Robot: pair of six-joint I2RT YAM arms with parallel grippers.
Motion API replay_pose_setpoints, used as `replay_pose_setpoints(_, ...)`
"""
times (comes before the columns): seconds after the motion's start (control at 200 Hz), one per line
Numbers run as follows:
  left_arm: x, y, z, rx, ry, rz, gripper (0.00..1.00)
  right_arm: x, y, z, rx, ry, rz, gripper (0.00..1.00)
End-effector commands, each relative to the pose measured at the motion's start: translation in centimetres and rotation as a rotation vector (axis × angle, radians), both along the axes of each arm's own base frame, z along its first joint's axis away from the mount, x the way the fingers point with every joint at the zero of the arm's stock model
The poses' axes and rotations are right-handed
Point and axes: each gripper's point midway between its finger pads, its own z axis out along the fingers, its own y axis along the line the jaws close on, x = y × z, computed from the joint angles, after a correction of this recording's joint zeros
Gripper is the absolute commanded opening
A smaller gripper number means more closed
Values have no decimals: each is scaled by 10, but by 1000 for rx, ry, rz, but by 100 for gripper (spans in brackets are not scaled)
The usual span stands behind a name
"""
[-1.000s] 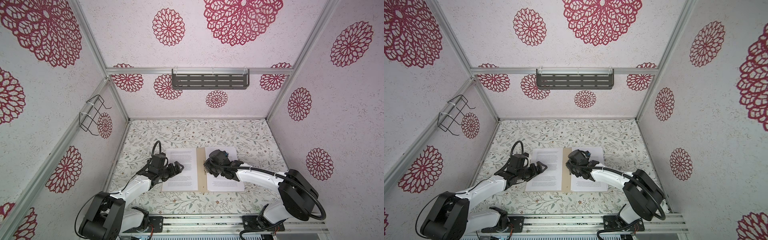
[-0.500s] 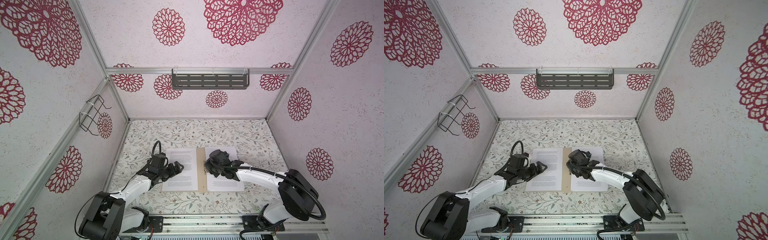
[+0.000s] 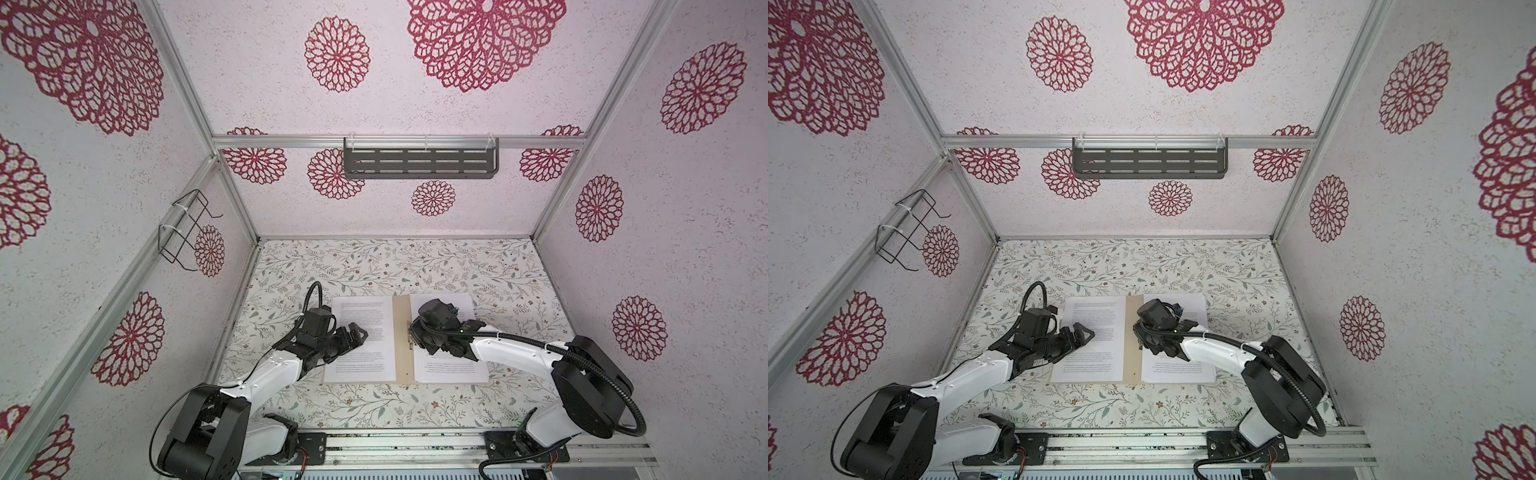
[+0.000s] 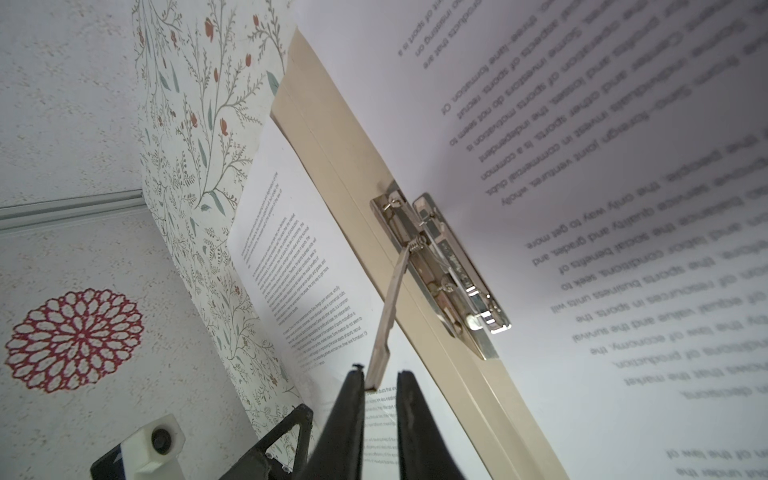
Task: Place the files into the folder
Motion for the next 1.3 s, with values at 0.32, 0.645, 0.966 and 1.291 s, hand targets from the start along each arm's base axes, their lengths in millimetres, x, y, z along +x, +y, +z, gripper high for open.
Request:
replay_pose_setpoints(0.32,4,-3,5,-6,-23,1,97,5,-3,0,8,5,-35,15)
replay_pose_setpoints(0.645,3,-3,6,-8,-23,1,97,0,-10,-8,2,22,-52,15)
replay_pose_setpoints(0.966,3,1,6,8,-26,17,97,-2,-17,-13,1,27,-68,14)
replay_pose_setpoints(1.291,2,3,0,13,-8,24,97,-1,-14,-14,20,12,-63,0)
